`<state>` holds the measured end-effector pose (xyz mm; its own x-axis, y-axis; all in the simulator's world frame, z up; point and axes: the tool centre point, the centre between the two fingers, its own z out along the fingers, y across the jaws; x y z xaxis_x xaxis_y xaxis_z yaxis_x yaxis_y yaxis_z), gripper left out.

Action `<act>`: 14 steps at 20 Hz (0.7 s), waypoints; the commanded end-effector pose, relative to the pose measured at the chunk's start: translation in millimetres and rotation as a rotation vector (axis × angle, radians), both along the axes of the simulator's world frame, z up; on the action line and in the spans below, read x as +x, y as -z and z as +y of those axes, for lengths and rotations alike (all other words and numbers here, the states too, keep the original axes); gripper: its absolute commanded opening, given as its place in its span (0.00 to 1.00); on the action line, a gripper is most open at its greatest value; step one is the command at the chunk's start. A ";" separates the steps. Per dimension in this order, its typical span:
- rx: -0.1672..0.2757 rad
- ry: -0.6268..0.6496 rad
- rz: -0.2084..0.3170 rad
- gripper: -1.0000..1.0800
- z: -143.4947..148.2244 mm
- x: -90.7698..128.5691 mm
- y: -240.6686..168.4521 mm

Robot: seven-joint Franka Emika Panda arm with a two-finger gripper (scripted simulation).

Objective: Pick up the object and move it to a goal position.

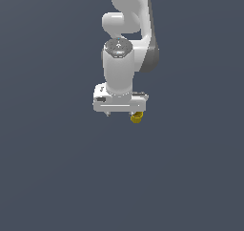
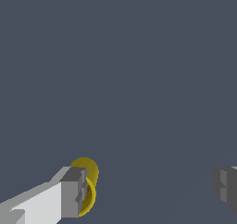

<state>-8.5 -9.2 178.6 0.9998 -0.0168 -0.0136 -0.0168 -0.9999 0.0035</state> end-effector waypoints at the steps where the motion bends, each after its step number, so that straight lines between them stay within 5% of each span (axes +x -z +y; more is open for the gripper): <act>1: 0.000 0.000 0.000 0.96 0.0 0.0 0.0; 14: 0.006 -0.033 0.023 0.96 -0.9 -5.0 7.8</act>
